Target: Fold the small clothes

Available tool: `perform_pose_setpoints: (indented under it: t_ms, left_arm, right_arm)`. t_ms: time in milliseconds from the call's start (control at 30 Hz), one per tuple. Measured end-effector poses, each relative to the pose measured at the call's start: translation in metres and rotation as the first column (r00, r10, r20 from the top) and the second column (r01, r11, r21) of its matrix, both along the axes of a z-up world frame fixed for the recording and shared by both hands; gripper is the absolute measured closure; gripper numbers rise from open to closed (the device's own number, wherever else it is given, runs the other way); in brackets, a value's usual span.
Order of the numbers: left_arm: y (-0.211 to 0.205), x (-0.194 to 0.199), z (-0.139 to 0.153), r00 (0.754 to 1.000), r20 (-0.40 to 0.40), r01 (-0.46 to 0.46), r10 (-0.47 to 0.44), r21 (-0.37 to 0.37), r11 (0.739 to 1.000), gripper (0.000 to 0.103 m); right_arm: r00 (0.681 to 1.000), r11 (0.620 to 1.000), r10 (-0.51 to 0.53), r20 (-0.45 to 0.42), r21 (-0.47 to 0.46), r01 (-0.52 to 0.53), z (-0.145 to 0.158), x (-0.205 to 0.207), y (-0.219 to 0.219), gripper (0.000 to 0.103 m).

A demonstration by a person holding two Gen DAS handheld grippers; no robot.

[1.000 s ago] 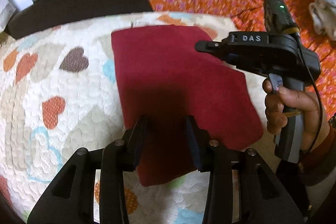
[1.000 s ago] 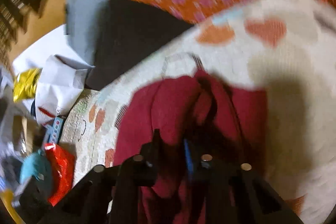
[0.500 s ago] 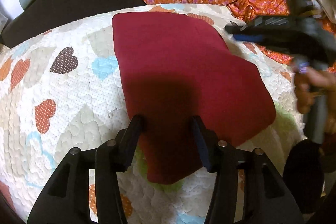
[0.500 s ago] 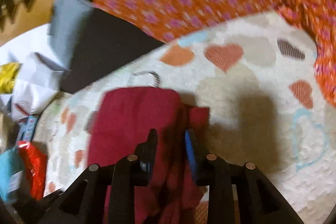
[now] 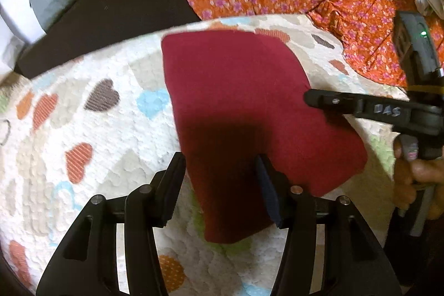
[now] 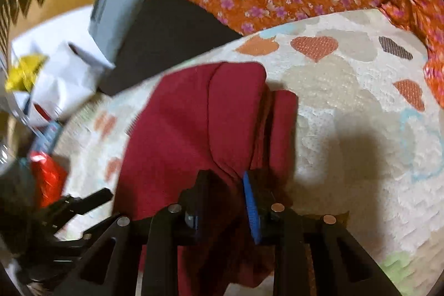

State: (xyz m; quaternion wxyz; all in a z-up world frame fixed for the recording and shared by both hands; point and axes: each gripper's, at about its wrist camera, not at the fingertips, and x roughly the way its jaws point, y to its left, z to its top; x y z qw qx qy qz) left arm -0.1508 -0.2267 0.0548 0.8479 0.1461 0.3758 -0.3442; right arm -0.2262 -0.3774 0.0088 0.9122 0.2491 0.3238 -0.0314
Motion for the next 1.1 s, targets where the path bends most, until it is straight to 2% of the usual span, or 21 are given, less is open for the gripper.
perform_pose_setpoints:
  t_ms: [67,233,300,333,433,500,600,733,1000,1033,1100]
  left_arm:
    - [0.002,0.002,0.004,0.999,0.034,-0.034,0.034,-0.004,0.999,0.051]
    - [0.007,0.014,0.003,0.992,0.042,-0.118,0.118,-0.008,0.993,0.051]
    - [0.007,0.018,0.001,0.990,0.044,-0.135,0.136,-0.009,0.991,0.051]
    - [0.007,0.020,-0.001,0.989,0.045,-0.141,0.141,-0.007,0.990,0.051]
    - [0.009,0.020,-0.001,0.987,0.059,-0.151,0.152,-0.008,0.988,0.051]
    - [0.010,0.020,-0.002,0.984,0.070,-0.162,0.162,-0.006,0.987,0.051]
    - [0.012,0.024,-0.001,0.983,0.058,-0.173,0.174,-0.016,0.985,0.051]
    - [0.015,0.028,0.000,0.981,0.035,-0.188,0.189,-0.024,0.982,0.051]
    - [0.018,0.031,0.000,0.978,0.014,-0.210,0.210,-0.024,0.977,0.050]
    - [0.019,0.032,0.000,0.977,0.011,-0.211,0.212,-0.025,0.977,0.048]
    - [0.020,0.032,0.000,0.976,0.005,-0.215,0.216,-0.037,0.976,0.032]
  right_arm:
    - [0.999,1.000,-0.006,0.048,-0.025,0.007,0.011,-0.010,0.003,0.077]
    - [0.992,0.969,-0.009,0.123,-0.243,0.039,0.036,-0.020,0.038,0.076]
    - [0.993,0.958,0.008,0.117,-0.287,0.026,0.035,-0.018,0.048,0.073]
    - [0.997,0.954,0.008,0.073,-0.298,0.014,0.027,-0.011,0.052,0.073]
    - [0.998,0.963,0.005,-0.059,-0.268,-0.021,-0.001,0.009,0.047,0.073]
    - [0.999,0.964,0.001,-0.037,-0.265,-0.010,0.002,0.006,0.046,0.073]
    - [0.998,0.972,0.010,0.057,-0.236,0.004,0.014,-0.004,0.043,0.072]
    - [0.993,0.970,0.013,0.117,-0.243,0.016,0.022,-0.005,0.045,0.063]
    - [0.994,0.968,0.010,0.106,-0.252,0.017,0.019,0.001,0.047,0.062]
    - [0.994,0.968,0.010,0.106,-0.252,0.017,0.019,0.001,0.047,0.062]
    - [0.995,0.968,0.008,0.101,-0.249,0.017,0.018,0.002,0.045,0.061]
